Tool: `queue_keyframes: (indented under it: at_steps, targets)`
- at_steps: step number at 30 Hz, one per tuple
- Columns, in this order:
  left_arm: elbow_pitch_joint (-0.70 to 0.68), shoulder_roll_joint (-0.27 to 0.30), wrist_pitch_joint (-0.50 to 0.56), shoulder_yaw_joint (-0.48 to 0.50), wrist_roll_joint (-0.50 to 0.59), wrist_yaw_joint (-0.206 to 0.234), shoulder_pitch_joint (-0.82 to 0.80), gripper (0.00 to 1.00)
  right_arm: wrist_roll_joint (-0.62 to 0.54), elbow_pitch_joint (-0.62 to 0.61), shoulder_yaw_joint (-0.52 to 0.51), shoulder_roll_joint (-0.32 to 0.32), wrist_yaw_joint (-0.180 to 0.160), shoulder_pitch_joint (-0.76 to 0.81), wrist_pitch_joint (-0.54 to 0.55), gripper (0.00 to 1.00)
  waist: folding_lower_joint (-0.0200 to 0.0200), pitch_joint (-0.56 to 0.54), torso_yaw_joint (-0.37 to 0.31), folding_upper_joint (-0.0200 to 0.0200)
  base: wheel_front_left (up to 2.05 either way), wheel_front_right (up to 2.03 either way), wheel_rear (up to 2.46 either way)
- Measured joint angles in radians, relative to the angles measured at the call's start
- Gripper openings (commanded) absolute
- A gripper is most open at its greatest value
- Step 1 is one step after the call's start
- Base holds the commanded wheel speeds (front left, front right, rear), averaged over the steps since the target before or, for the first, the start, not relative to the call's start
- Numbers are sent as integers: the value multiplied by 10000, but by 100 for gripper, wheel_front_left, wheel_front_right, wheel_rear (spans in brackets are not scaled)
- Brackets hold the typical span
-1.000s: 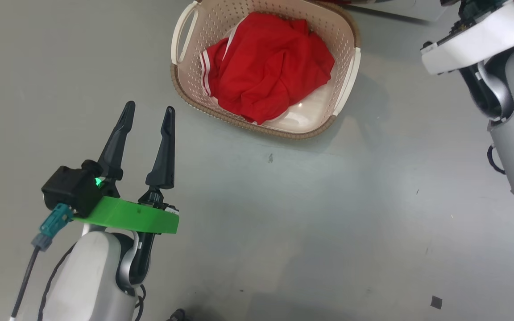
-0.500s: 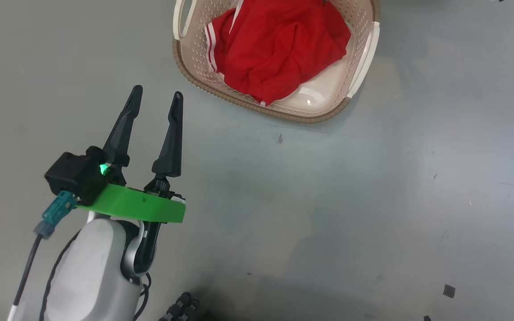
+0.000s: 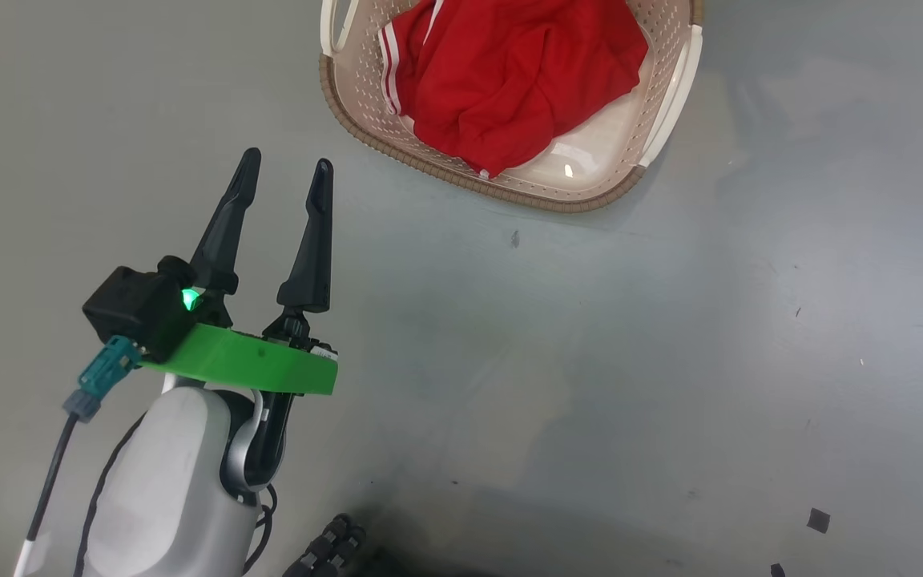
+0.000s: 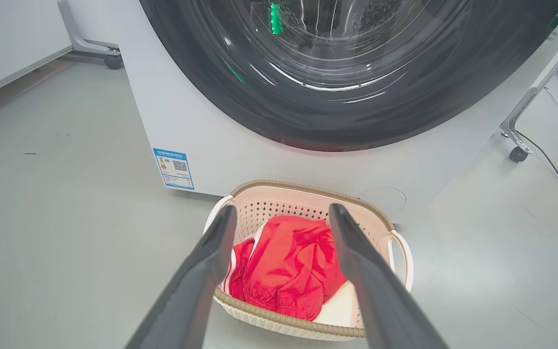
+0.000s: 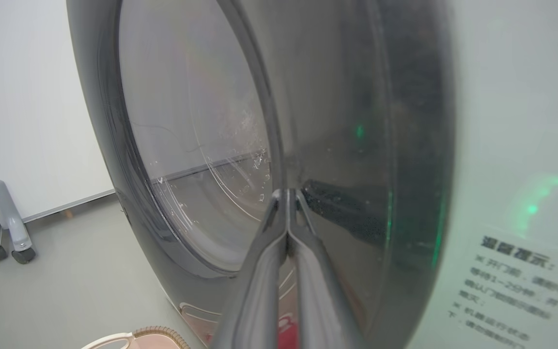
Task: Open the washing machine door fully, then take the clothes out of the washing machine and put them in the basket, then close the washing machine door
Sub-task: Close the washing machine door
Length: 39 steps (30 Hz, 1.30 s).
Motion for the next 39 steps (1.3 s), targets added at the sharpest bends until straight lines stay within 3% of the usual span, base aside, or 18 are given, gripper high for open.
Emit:
queue_keyframes:
  at_steps: [14,23,39]
  targets:
    - [305,-46,0,-46,-81,0,-183,100,-157,794,230,-96,6,-82,-527,0,0,-236,38,0,0,0,0]
    - [616,-61,0,25,-65,0,-178,100,-128,1273,174,-654,-27,1629,-872,0,0,-988,7,0,0,0,0]
    - [915,123,0,531,123,0,591,100,504,700,-142,556,-31,4152,-999,0,0,-2958,-750,0,0,0,0]
